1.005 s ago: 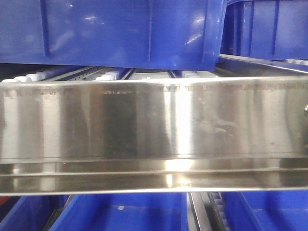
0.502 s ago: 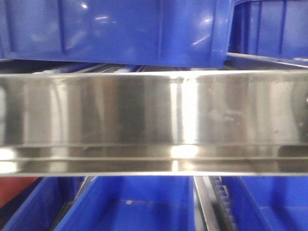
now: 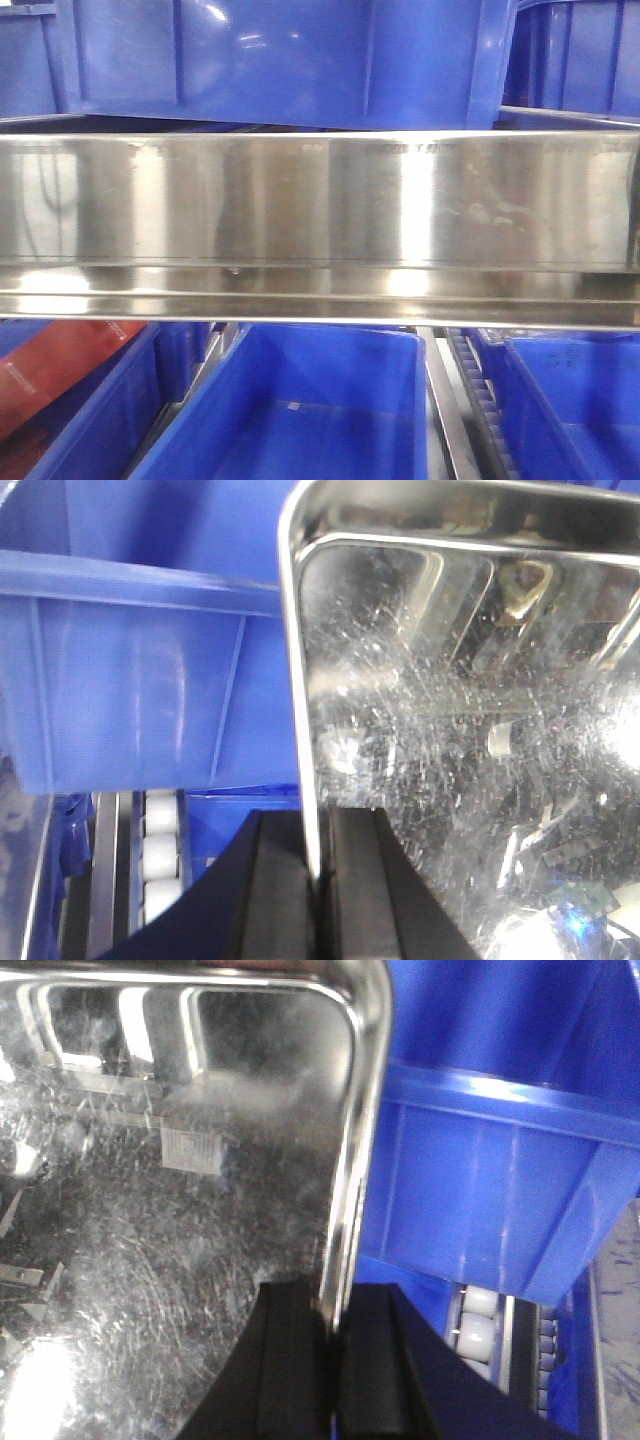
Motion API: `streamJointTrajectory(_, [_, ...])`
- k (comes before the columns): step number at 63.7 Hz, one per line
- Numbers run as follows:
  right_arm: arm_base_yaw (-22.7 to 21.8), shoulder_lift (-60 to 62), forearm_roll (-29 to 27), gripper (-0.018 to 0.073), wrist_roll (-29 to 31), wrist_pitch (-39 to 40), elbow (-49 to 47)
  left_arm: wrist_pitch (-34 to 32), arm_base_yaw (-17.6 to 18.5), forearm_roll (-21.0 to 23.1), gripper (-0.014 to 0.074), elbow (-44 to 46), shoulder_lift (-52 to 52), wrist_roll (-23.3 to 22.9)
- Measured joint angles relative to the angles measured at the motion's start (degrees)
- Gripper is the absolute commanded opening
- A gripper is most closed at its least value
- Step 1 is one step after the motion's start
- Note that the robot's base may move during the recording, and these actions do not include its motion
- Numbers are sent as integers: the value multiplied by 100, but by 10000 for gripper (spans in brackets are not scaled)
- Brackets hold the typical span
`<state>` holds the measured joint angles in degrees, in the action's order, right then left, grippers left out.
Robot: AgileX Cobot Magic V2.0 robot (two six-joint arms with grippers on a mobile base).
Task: Stack silver trays without gaps
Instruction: 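Drive the base away from the shelf holding the tray in both grippers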
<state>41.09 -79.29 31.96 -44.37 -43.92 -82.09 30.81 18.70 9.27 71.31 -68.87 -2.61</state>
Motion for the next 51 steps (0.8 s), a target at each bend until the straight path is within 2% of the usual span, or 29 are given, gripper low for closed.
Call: streamJointTrajectory(51, [0, 13, 4, -79, 11, 4, 0, -8, 0, 0, -19, 0, 0, 0])
